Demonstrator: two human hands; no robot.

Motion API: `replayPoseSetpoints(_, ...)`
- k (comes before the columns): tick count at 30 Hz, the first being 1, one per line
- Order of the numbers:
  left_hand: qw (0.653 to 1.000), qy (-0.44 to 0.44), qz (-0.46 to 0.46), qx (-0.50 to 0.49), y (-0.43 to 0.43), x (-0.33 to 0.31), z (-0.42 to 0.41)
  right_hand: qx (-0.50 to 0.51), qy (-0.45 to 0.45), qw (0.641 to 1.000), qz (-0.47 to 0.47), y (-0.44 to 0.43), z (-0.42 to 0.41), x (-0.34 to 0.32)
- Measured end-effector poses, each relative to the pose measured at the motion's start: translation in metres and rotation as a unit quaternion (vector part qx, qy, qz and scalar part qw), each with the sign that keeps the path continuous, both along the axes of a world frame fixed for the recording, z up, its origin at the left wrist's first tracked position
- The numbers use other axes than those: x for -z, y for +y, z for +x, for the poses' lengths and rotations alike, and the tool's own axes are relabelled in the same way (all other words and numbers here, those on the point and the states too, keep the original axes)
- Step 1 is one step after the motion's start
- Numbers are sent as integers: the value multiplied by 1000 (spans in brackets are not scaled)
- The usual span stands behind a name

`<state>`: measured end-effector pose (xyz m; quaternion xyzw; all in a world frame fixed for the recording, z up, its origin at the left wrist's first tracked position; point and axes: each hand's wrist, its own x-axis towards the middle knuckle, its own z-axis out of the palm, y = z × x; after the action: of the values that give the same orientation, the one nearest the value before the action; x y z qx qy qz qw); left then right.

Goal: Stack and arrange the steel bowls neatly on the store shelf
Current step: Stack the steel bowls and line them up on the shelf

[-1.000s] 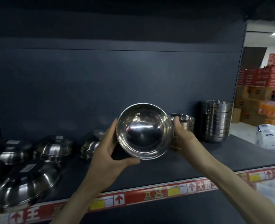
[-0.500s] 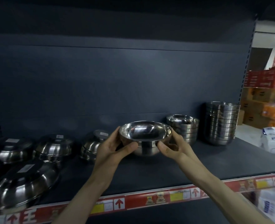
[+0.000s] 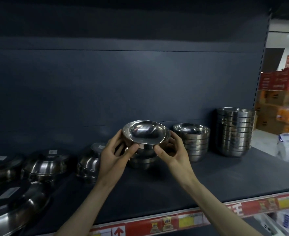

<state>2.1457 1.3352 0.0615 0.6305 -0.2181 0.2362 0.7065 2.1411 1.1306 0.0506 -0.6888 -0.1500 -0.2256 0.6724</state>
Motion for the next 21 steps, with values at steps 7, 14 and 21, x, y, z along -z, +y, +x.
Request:
replayPoseSetpoints(7,999,14,48,-14,2,24,35,-9,21,999,-22,5,33,15)
replayPoseSetpoints(14,991,29,125,-37,5,45,52,11,47,997,-60,1,45,31)
replayPoseSetpoints(21,980,43,183,-72,12,58,60,8,60,994,-90,1,51,39)
